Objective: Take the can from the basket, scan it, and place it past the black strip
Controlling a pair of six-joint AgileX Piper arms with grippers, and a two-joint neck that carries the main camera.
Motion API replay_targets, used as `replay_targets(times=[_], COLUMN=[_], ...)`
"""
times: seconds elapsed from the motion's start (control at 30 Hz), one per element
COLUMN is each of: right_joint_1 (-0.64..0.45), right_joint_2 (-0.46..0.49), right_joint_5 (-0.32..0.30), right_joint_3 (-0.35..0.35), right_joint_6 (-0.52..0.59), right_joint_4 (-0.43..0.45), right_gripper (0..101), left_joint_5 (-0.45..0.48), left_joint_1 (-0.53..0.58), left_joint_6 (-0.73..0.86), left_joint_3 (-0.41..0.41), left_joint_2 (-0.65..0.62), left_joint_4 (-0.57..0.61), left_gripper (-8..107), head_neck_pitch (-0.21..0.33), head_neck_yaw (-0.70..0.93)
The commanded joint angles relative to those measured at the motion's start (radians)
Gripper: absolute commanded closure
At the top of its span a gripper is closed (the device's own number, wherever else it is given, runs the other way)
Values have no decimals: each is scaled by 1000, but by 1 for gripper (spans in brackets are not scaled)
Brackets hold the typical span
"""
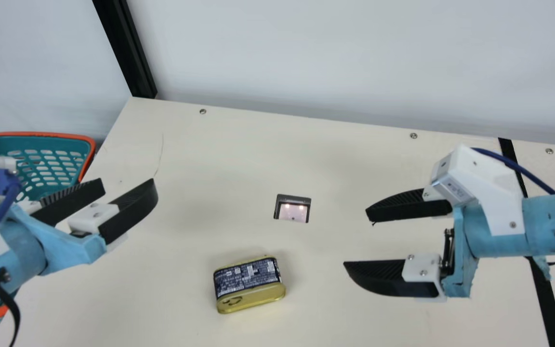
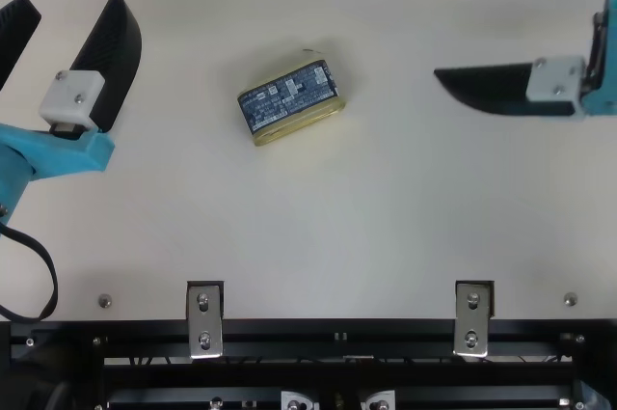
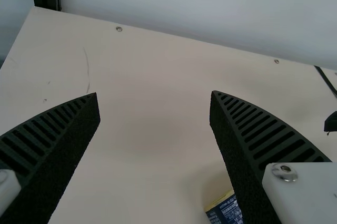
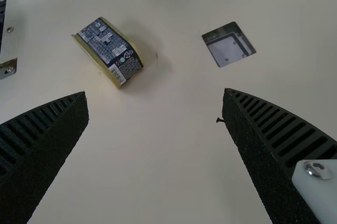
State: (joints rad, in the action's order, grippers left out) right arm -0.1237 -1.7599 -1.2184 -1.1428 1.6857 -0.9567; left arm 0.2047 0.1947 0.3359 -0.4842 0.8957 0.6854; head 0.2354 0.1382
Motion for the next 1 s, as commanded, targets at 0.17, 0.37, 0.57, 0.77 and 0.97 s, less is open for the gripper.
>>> replay_targets(times=[0.17, 0.37, 0.57, 0.77, 0.97], right_joint_1=[6, 5, 6, -2, -3], right_joint_2=[-39, -75, -107, -113, -113], right_joint_5=[-2, -2, -2, -3, 2], right_joint_3=[36, 69, 101, 109, 109], right_joint_6=[86, 169, 255, 295, 300], right_joint_4=[1, -15, -42, -57, -57], right_gripper=[0, 0, 0, 0, 0], left_joint_5=[0, 0, 0, 0, 0], left_joint_1=[0, 0, 0, 0, 0], left_joint_6=[0, 0, 0, 0, 0], left_joint_3=[0, 0, 0, 0, 0], left_joint_2=[0, 0, 0, 0, 0], left_joint_4=[0, 0, 0, 0, 0], left_gripper=[9, 9, 9, 9, 9], head_neck_pitch=[0, 0, 0, 0, 0], head_neck_yaw=[0, 0, 0, 0, 0])
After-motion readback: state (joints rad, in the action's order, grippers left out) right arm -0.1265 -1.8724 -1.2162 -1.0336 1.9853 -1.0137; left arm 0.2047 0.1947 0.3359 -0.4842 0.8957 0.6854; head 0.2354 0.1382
